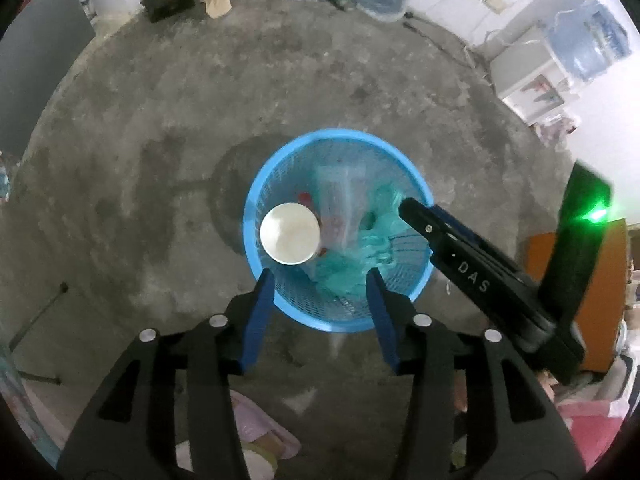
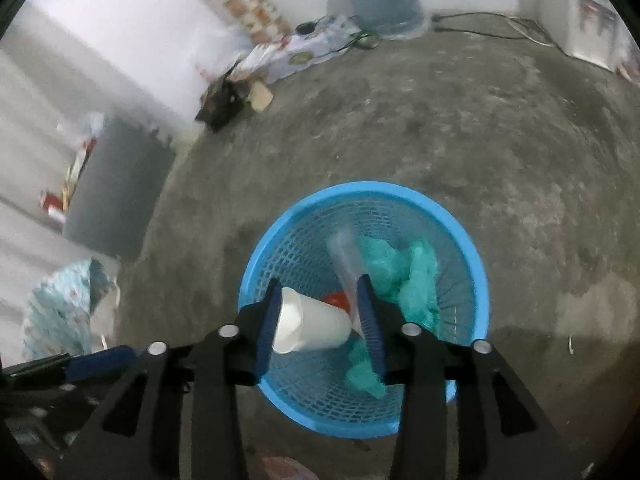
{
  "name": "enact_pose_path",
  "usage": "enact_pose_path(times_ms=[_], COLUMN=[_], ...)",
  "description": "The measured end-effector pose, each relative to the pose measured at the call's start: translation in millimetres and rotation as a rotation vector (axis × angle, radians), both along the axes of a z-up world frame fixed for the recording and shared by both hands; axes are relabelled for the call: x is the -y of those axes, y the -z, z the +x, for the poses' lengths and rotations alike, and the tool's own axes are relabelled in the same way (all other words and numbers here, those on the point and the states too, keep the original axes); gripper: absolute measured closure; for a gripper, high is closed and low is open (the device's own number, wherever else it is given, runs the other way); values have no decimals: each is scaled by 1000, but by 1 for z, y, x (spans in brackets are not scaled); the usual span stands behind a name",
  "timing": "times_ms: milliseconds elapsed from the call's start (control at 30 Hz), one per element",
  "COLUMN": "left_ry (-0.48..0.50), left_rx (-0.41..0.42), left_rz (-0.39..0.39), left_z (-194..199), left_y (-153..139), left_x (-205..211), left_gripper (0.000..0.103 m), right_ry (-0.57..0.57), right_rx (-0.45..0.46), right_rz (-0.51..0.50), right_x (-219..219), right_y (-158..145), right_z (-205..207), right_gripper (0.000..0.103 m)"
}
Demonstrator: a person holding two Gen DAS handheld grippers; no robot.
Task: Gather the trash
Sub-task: 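Open both grippers to drop the cup and packet into the wastebasket, then move both open grippers back toward the trash on the bed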
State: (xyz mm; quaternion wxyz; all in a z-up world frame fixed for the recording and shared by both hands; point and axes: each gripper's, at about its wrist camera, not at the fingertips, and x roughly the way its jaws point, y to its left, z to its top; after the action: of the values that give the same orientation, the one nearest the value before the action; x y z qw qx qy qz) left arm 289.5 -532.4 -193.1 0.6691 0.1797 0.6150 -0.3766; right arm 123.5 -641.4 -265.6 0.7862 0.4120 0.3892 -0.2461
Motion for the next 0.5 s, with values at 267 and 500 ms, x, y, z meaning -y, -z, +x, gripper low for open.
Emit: enact_pose_path(times_ms=[267, 500], left_ry=[3, -91], left_rx=[95, 210], left_rz=[-59, -164], left_z=[-8, -21], left_y=[-88, -192], left_x=[-38, -132], left_gripper=[42, 27], right_ry=[50, -39], right_rx=[86, 178], right_rz=[0, -27], right_x=[-7, -54], right_y=[-33, -92], right_z=[-12, 4], right_gripper=[52, 37])
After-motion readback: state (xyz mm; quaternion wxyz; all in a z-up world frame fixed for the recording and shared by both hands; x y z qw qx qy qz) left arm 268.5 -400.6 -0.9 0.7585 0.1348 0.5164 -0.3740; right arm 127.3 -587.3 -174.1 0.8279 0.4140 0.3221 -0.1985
